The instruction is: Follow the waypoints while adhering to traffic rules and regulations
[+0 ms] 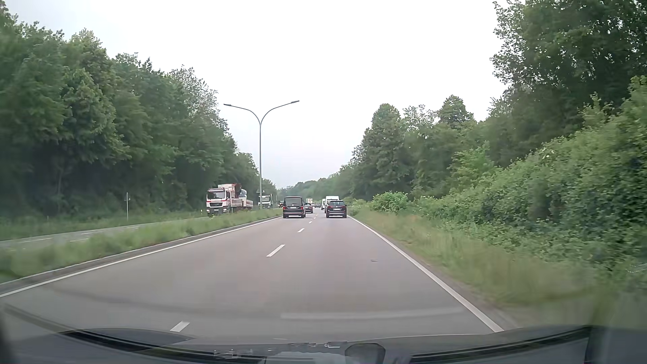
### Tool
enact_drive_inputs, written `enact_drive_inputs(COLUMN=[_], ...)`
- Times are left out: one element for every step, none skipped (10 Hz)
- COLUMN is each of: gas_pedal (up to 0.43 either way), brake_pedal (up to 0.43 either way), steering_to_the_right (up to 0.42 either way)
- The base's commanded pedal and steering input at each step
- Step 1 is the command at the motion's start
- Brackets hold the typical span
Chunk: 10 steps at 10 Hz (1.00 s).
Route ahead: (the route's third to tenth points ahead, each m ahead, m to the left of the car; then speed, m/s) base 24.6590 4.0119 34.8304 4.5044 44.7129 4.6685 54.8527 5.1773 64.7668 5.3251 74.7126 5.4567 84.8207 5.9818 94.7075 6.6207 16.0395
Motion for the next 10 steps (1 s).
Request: enact_drive_inputs(gas_pedal=[0.189, 0.189, 0.189, 0.189, 0.189, 0.189, 0.189, 0.189, 0.189, 0.189], brake_pedal=[0.0, 0.0, 0.0, 0.0, 0.0, 0.0, 0.0, 0.0, 0.0, 0.0], steering_to_the_right=[-0.004, -0.004, -0.004, -0.004, -0.004, -0.004, -0.004, -0.004, -0.004, -0.004])
